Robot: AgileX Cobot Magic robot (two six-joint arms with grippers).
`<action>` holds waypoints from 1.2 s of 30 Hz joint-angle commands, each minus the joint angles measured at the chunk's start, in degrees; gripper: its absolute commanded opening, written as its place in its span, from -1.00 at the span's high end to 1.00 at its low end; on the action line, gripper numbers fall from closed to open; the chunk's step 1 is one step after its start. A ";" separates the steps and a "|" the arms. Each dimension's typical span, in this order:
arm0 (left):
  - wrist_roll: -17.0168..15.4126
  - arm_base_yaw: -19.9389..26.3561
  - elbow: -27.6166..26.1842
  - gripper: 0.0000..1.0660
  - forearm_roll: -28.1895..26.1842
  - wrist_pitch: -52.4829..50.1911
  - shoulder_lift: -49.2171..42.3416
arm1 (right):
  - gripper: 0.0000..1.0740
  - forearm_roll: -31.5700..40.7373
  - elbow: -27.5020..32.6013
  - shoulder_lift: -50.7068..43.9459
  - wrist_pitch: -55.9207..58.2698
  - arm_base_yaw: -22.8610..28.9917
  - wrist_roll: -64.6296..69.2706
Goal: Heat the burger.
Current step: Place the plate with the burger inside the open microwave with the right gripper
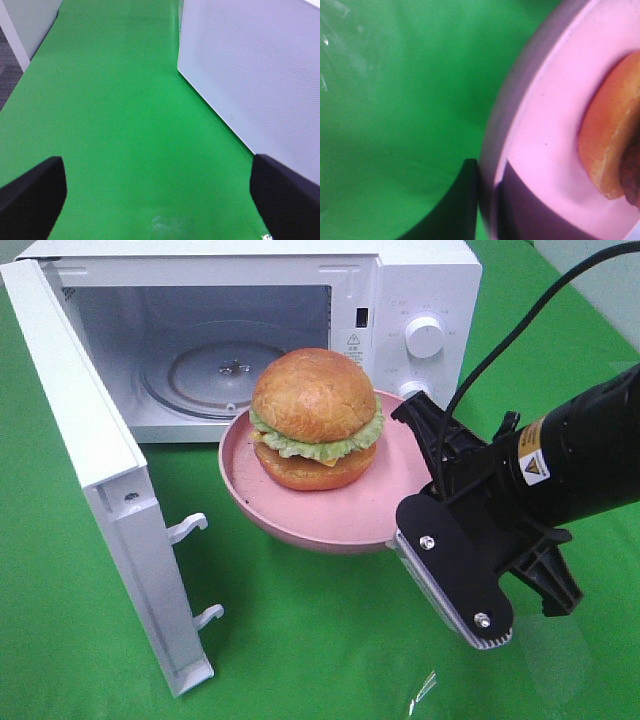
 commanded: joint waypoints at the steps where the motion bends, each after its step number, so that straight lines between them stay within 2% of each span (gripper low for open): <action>1: 0.11 -0.06 0.06 -0.71 -0.17 -0.80 -0.86 | 1.00 0.06 -2.35 1.09 -4.93 0.06 1.32; 16: 0.11 -0.06 0.06 -0.71 -0.17 -0.80 -0.86 | 1.00 -4.01 -10.03 11.12 -6.07 1.38 5.10; 36: 0.11 -0.06 0.06 -0.71 -0.17 -0.80 -0.86 | 1.00 -5.04 -19.88 19.71 -4.87 1.38 6.88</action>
